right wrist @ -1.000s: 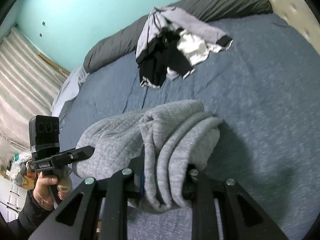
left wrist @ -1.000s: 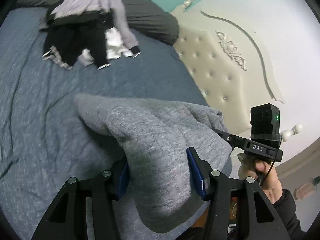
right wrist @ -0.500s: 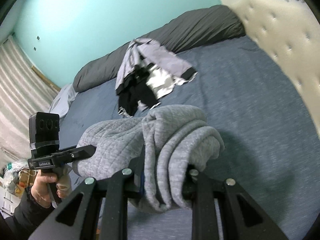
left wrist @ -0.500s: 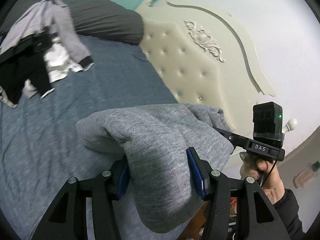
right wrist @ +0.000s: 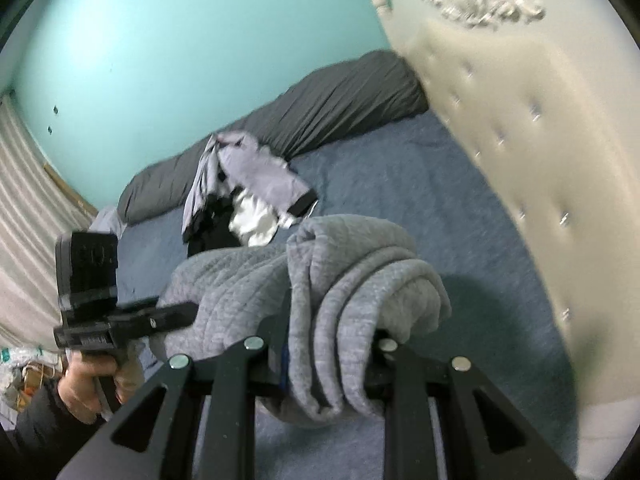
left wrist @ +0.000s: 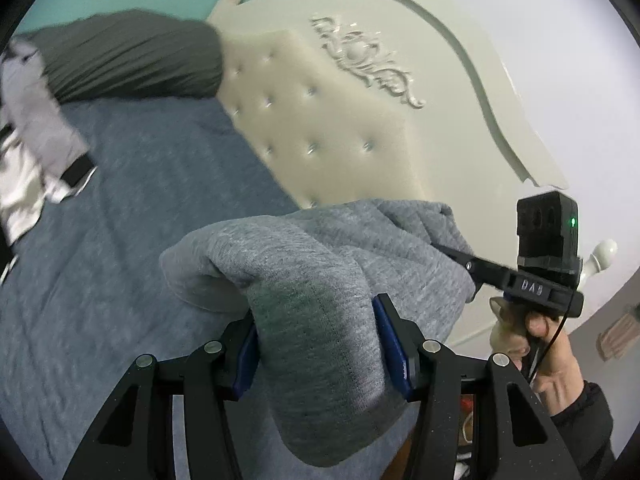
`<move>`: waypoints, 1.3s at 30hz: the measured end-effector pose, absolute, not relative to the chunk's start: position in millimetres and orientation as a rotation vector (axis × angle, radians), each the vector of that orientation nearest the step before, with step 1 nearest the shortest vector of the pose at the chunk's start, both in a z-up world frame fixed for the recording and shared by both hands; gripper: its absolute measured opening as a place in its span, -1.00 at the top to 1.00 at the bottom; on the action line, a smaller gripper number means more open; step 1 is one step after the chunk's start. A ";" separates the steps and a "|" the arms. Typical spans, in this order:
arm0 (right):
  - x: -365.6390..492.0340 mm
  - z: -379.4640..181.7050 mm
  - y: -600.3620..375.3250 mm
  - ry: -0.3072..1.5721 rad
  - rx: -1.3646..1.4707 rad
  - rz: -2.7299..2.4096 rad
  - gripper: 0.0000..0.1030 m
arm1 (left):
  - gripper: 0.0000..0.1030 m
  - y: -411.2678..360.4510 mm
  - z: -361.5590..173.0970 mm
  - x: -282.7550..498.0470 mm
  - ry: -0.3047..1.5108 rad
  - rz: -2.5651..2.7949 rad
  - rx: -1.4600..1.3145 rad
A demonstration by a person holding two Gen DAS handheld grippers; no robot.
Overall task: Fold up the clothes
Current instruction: 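Lift the sweater end with both grippers and fold it over the stack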
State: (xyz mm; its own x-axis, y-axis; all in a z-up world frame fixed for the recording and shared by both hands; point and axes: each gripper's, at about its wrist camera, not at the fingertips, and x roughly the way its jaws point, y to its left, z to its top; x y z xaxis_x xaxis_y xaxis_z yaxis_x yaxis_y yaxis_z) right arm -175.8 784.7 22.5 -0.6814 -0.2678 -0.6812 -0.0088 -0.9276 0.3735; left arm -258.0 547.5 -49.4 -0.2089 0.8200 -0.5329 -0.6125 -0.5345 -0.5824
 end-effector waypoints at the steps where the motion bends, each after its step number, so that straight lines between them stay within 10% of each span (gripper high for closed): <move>1: -177.2 29.6 793.3 -0.522 1.158 -2.722 0.60 | -0.10 557.6 -46.3 -259.3 -0.298 1.886 -1.017; 8: -175.3 25.7 847.7 -0.472 1.106 -2.826 0.60 | -0.10 618.3 -60.0 -263.3 -0.319 1.905 -0.939; 18: -132.7 -144.8 889.8 -0.629 1.544 -2.702 0.60 | -0.10 667.3 -224.8 -226.1 -0.378 1.794 -1.281; 39: -62.4 -195.4 915.4 -0.866 1.682 -2.663 0.54 | -0.10 660.3 -286.0 -179.0 -0.435 1.691 -1.468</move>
State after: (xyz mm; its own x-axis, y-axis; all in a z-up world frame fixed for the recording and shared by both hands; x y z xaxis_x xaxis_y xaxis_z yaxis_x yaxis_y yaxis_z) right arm -62.4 915.4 -195.4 -0.4642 -0.1702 -0.8692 -0.3738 -0.8520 0.3665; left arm -179.0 660.3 -286.0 0.0323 0.7648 -0.6435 -0.3588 -0.5920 -0.7216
